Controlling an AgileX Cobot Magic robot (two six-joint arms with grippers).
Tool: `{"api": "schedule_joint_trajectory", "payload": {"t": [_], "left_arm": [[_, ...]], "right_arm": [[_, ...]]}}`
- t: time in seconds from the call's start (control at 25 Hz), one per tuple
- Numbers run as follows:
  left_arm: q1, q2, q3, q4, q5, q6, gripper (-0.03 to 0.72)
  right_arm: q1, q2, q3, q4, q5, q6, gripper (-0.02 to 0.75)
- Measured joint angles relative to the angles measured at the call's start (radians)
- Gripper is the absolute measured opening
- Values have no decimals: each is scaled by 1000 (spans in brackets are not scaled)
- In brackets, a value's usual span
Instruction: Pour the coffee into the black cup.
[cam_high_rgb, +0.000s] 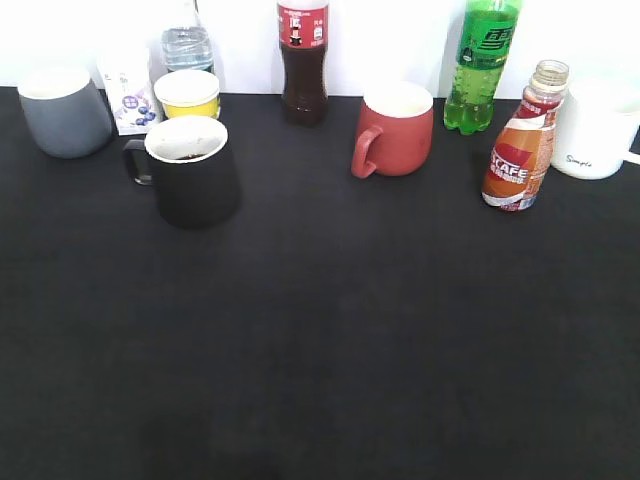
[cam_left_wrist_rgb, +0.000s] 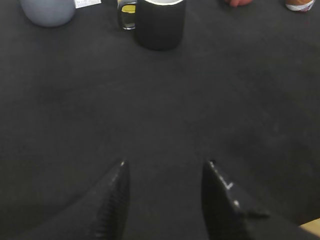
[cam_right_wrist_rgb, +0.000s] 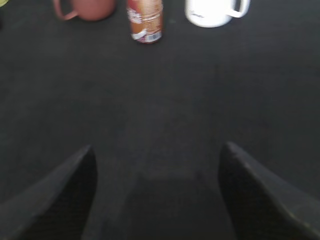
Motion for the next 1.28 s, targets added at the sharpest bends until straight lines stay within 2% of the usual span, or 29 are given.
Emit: {"api": "schedule_joint_trajectory", "payload": {"t": [0.24,0.36,0.56,0.64,1.28], "left_arm": [[9,0,0,0,0,0,336],[128,-2,0,0,-2,1,307],[376,-72,0,0,-7,3,251],[427,-72,0,0,-7,3,242],[435,-72,0,0,-7,3,236]], "right_arm": [[-9,0,0,3,0,-7,589],[-93,0,1,4,-1,-7,589],[-337,-1,2,6,-4,-7,589],[-389,-1,2,6,-4,-7,589],[-398,-1,2,6,-4,-7,589]]}}
